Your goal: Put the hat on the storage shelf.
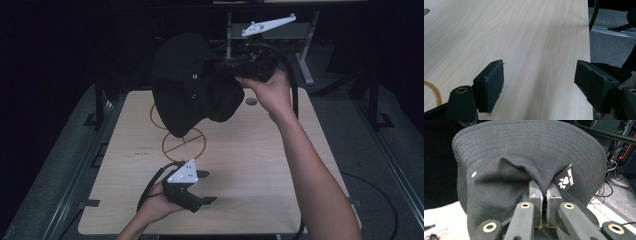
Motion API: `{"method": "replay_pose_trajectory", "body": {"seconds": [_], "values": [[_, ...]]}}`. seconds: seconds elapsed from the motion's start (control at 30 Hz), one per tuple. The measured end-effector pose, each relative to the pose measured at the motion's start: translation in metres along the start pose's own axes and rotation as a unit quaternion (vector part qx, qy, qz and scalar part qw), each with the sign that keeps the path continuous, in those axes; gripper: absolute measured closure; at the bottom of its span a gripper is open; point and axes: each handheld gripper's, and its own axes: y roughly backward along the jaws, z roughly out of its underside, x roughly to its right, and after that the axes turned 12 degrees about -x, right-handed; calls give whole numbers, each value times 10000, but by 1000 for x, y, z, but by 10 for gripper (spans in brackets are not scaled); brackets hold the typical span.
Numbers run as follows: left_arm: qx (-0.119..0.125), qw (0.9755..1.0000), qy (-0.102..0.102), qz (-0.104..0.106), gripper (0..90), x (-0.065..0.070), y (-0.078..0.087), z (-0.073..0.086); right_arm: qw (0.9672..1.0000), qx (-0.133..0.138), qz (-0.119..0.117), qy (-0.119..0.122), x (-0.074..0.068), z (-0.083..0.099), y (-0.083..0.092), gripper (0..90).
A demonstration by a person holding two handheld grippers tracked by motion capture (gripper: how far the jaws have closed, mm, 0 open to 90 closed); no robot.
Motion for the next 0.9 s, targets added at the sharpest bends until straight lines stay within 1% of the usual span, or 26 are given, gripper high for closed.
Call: {"method": "replay_pose_trajectory", "body": {"seconds": [0.17,0.3,0.43,0.53,0.6,0.63,0.73,0.9], "values": [[-18,10000,-25,11,232,1,-1,0,9999,-116,18,71,-1,-9,-8,859],[-29,10000,-36,12,232,0,-1,0,9998,-160,23,89,0,-15,-13,859],[43,10000,2,4,232,-1,0,-1,9997,-221,-5,109,1,-22,-17,858],[75,10000,-24,-7,232,0,0,-2,9997,-224,-29,133,1,-26,-22,857],[71,10000,-56,-6,232,0,0,-2,9994,-284,-14,181,1,-31,-27,857],[56,10000,-14,7,232,0,0,-2,9994,-301,-9,196,1,-33,-29,857],[72,10000,-2,19,232,-1,1,-2,9993,-316,-45,197,-1,-38,-35,856],[83,10000,11,17,232,-2,2,-2,9985,-460,-104,266,-3,-47,-51,856]]}}
